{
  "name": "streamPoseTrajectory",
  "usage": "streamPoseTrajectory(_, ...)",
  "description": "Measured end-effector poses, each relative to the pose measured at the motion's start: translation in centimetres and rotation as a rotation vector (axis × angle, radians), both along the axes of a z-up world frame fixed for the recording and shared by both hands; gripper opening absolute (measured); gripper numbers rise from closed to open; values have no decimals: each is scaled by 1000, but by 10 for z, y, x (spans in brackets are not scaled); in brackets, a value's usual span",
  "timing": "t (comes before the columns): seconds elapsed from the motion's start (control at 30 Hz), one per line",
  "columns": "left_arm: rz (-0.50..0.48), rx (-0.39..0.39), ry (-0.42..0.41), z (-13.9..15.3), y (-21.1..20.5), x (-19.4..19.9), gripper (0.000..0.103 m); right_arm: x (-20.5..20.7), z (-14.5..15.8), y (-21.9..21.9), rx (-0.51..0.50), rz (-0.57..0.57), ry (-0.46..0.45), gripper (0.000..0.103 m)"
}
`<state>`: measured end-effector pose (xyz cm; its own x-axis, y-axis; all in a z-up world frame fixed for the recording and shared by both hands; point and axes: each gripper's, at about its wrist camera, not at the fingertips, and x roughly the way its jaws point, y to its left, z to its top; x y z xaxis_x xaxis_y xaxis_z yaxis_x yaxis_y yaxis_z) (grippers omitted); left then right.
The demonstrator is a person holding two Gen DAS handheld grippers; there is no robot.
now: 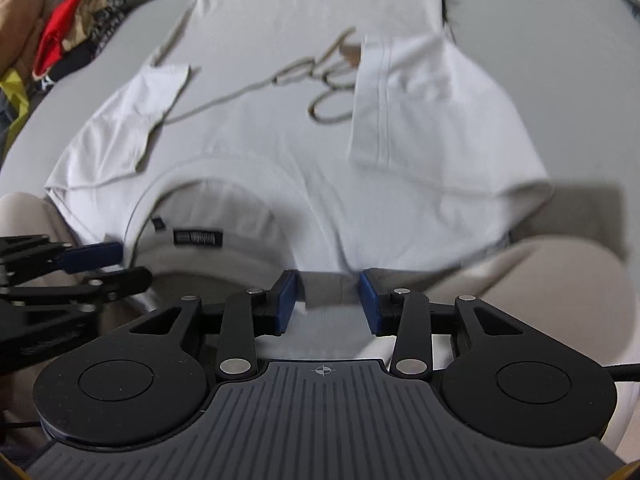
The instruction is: Fold clothes
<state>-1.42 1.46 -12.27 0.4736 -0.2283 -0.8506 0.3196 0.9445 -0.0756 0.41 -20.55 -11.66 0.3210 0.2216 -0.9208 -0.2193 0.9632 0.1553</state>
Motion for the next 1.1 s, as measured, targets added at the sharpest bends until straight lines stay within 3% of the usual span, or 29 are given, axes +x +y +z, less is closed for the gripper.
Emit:
streamPoseTrajectory(0.13, -21, -2, 18, 6, -1, -3, 33, -7, -1, -3, 42, -12, 26, 42)
streamPoseTrajectory(0.23, -29, -39, 12, 14, 1, -9, 33, -8, 12, -2, 73, -10, -35, 55)
streamPoseTrajectory(0.33, -37, -48, -25, 25, 2, -13, 33, -7, 23, -1, 89, -8, -79, 60)
streamPoseTrajectory(0.63, -32, -117, -67, 47, 7, -15, 37, -7, 33, -8, 134, -37, -106, 60)
streamPoseTrajectory(0.77, -3, -121, -79, 52, 12, -14, 45, -6, 38, -11, 151, -53, -128, 60)
streamPoseTrajectory(0.93, 74, -144, -103, 63, 26, -8, 56, 1, 52, -18, 206, -90, -158, 80)
streamPoseTrajectory(1.0, 113, -174, -103, 74, 37, 0, 64, 6, 61, -23, 238, -112, -169, 81)
streamPoseTrajectory(1.1, 171, -220, -102, 90, 53, 11, 65, 20, 84, -37, 307, -172, -178, 82)
